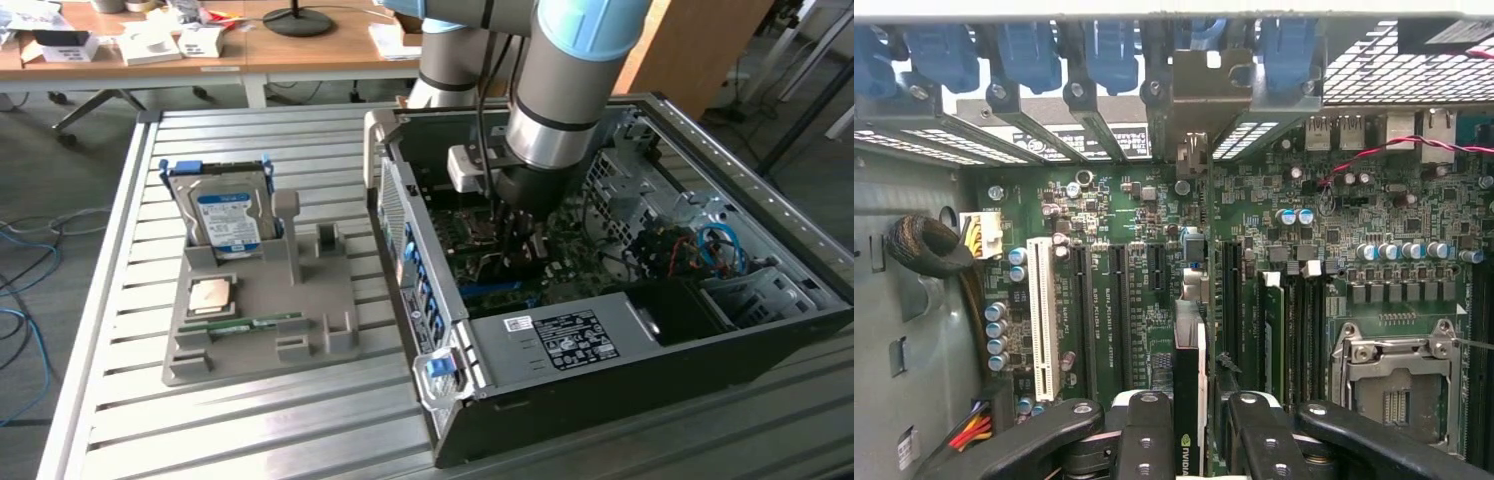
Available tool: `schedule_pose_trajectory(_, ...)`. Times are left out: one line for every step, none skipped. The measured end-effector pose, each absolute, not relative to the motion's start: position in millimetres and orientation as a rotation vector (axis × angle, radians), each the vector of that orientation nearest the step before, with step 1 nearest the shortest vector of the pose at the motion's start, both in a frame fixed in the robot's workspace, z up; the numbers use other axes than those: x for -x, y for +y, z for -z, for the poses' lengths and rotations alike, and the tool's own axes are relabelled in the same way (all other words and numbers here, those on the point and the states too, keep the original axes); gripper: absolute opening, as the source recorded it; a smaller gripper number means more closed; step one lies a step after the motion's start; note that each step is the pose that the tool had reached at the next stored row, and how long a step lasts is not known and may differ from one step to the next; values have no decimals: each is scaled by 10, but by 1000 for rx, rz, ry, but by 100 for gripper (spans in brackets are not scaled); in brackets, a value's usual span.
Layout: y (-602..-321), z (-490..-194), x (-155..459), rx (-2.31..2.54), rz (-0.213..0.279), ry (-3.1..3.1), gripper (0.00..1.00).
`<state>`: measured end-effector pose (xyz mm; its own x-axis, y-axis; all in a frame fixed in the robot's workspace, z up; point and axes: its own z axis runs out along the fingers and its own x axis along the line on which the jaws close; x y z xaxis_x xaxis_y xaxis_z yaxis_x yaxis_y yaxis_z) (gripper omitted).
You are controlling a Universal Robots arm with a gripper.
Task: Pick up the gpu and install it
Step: 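Insert the gpu into the slot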
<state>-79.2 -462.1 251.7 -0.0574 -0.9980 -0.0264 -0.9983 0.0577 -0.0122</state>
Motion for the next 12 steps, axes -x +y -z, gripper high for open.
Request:
schedule_pose_trajectory(-4621, -2516, 793, 2138, -14, 2265, 26)
schedule_pose_trajectory(-4621, -2511, 793, 2138, -14, 2264, 26)
schedule_pose_trajectory(-4621, -2510, 793, 2138, -14, 2264, 26)
schedule_pose_trajectory(-4621, -2509, 794, 2138, -15, 2264, 26)
schedule_pose_trajectory(-4621, -2509, 794, 2138, -15, 2265, 26)
schedule_pose_trajectory(-4621, -2509, 794, 2138, -15, 2265, 26)
schedule_pose_trajectory(-4621, -2509, 794, 2138, -15, 2265, 26)
schedule_pose_trajectory(-4621, -2508, 794, 2138, -15, 2265, 26)
schedule_pose_trajectory(-4621, -2505, 794, 2138, -15, 2264, 26)
schedule_pose_trajectory(-4621, -2504, 794, 2138, -15, 2264, 26)
schedule_pose_trajectory(-4621, -2504, 794, 2138, -15, 2264, 26)
schedule_pose_trajectory(-4621, -2503, 794, 2138, -15, 2264, 26)
